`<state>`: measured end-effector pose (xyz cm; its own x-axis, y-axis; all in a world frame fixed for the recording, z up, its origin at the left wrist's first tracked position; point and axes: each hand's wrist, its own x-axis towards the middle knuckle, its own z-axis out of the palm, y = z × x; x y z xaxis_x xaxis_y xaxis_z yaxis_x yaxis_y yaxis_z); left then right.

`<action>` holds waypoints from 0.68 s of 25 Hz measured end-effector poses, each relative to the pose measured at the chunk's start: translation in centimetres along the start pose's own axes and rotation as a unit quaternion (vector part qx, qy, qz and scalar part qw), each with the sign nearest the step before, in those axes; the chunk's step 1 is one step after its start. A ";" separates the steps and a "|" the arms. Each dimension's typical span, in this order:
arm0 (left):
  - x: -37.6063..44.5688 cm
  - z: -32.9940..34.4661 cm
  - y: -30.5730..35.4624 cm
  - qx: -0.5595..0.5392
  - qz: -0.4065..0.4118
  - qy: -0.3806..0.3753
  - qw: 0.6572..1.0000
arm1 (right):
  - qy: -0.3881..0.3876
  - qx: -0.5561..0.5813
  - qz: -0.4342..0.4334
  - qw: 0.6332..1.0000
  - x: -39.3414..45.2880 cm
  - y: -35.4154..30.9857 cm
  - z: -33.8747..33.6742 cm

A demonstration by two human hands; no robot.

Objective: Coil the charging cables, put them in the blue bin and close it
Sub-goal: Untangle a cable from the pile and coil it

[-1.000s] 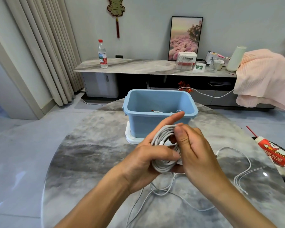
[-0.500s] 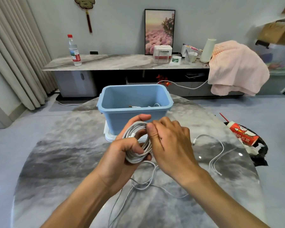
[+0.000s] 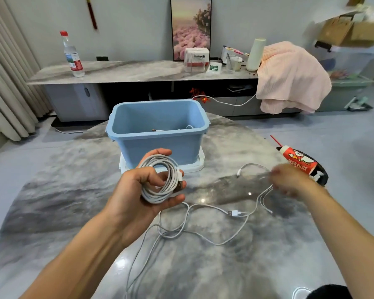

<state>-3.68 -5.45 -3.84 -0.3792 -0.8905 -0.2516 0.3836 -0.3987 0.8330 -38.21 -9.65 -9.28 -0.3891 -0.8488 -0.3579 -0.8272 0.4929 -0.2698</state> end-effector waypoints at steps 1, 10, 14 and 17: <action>0.0 0.1 -0.1 -0.005 -0.003 -0.002 1.000 | -0.056 -0.021 0.034 0.998 0.2 1.3 1.2; 0.2 0.0 0.3 -0.038 0.006 0.020 0.999 | -0.091 -0.034 0.015 0.995 1.5 1.3 4.7; 0.4 -0.1 0.5 -0.024 0.021 0.035 0.999 | -0.107 -0.033 0.034 0.993 1.7 2.1 4.5; 0.5 -0.2 0.4 -0.016 0.024 0.045 0.999 | -0.145 0.004 0.051 0.988 1.0 1.3 2.7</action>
<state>-3.59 -6.12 -3.77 -0.2830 -0.9242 -0.2564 0.4261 -0.3606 0.8297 -38.57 -9.37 -12.46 -0.3378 -0.7047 -0.6240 -0.7861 0.5758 -0.2248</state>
